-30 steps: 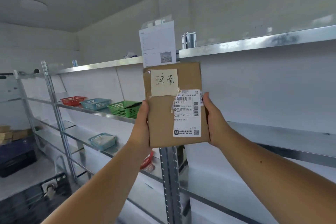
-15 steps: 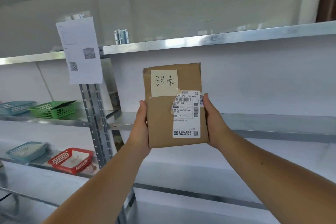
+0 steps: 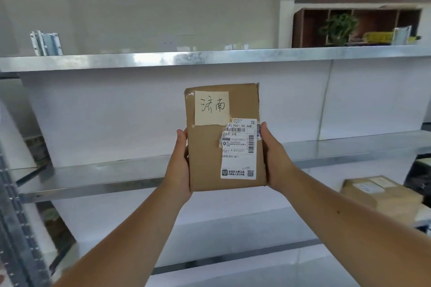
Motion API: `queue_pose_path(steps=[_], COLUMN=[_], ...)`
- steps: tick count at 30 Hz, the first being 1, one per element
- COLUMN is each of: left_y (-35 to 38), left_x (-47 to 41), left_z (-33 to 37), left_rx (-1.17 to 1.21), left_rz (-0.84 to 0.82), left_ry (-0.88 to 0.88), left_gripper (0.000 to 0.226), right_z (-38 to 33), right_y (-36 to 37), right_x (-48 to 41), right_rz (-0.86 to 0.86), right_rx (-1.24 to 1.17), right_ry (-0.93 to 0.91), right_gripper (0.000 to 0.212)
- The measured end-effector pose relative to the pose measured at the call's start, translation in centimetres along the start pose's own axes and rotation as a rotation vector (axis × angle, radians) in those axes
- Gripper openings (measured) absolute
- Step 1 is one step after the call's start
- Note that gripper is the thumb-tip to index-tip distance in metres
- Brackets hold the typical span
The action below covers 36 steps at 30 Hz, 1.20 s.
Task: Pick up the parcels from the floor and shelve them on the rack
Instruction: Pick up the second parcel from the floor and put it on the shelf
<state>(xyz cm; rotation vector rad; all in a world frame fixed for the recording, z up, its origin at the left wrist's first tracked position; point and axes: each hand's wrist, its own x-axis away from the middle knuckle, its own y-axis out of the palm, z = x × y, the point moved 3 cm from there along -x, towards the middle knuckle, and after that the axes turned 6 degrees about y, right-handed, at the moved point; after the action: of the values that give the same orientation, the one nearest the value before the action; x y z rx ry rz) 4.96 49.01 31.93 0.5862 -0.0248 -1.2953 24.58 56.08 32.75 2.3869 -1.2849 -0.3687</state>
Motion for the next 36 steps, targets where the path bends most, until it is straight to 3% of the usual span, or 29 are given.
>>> queue_pose_path(steps=[18, 26, 33, 36], left_y=[6.2, 9.7, 13.5, 15.5], left_x=[-5.9, -5.4, -4.7, -4.1], left_z=[-3.9, -5.7, -7.6, -8.4], left_rx=[0.068, 0.048, 0.059, 0.067], left_rz=[-0.298, -0.432, -0.486, -0.541], left_ry=[-0.271, -0.250, -0.256, -0.265], left_gripper=[0.091, 0.093, 0.075, 0.077], right_z=[-4.0, -5.3, -6.4, -6.8], right_y=[-4.6, -7.3, -9.5, -10.5], right_x=[1.5, 5.0, 9.4, 11.1], right_rz=[0.306, 0.488, 0.608, 0.593], right_rx=[0.087, 0.116, 0.096, 0.082], right_ry=[-0.121, -0.124, -0.140, -0.153], right_gripper=[0.068, 0.068, 0.065, 0.064])
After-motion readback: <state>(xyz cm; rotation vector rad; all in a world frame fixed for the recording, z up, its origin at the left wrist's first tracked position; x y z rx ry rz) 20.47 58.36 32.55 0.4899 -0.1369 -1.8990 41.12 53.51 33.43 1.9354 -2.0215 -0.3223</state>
